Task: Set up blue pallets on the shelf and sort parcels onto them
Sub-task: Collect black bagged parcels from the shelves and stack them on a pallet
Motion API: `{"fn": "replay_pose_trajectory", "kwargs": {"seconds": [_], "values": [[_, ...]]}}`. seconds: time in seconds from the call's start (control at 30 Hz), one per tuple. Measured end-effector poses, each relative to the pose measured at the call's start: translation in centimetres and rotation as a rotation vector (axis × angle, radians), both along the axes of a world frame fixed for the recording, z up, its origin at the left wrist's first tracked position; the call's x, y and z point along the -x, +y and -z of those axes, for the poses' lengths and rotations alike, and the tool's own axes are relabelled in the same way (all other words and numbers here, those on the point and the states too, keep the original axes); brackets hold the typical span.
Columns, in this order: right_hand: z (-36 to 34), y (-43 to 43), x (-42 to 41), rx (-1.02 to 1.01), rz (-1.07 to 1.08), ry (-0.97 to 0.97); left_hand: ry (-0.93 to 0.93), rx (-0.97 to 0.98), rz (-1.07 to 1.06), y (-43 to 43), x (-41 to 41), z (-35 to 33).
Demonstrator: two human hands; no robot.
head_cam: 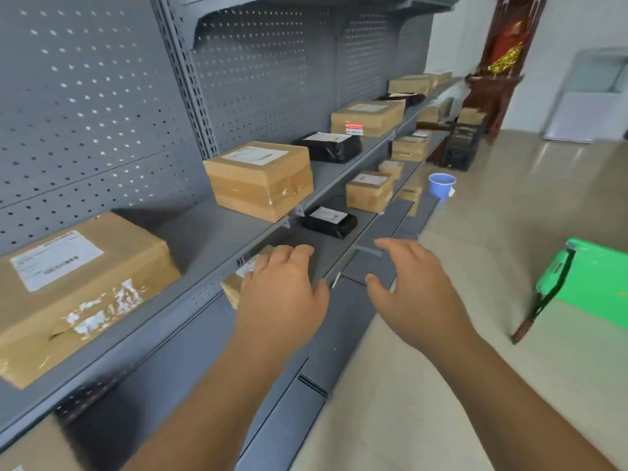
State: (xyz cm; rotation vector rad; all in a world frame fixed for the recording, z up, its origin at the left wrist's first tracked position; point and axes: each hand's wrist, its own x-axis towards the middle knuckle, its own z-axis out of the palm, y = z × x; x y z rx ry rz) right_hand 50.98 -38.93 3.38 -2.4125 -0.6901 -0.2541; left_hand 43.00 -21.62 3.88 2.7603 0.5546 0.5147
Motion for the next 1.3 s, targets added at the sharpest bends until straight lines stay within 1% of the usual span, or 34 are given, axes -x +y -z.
{"fn": "replay_pose_trajectory", "kwargs": {"seconds": [0.2, 0.3, 0.53, 0.63, 0.77, 0.97, 1.13, 1.3], "values": [[1.2, -0.5, -6.1, 0.165, 0.143, -0.062, 0.008, 0.033, 0.127, -0.4, -9.1, 1.9], [1.0, -0.3, -10.0, 0.232, 0.220, -0.055, 0.003, 0.064, 0.195, 0.1, -13.5, 2.4], [1.7, 0.2, -17.2, 0.315, 0.387, -0.011, -0.040, 0.074, 0.350, 1.1, -23.2, 2.2], [2.3, -0.4, -20.2, 0.361, 0.440, 0.028, -0.024, 0.062, 0.401, 0.8, -26.7, 2.5], [3.2, -1.4, -24.9, 0.359, 0.484, 0.077, -0.005, 0.044, 0.443, 0.3, -31.7, 2.7], [4.3, -3.2, -34.1, 0.343, 0.470, 0.085, -0.004, -0.044, 0.417, -1.3, -40.2, 3.0], [3.5, -5.2, -42.9, 0.320, 0.416, 0.117, 0.004, -0.082, 0.307, -3.1, -47.6, 2.0], [1.8, -6.2, -51.1, 0.295, 0.316, 0.094, -0.016, -0.078, 0.189, -4.0, -53.8, 0.6]]}}
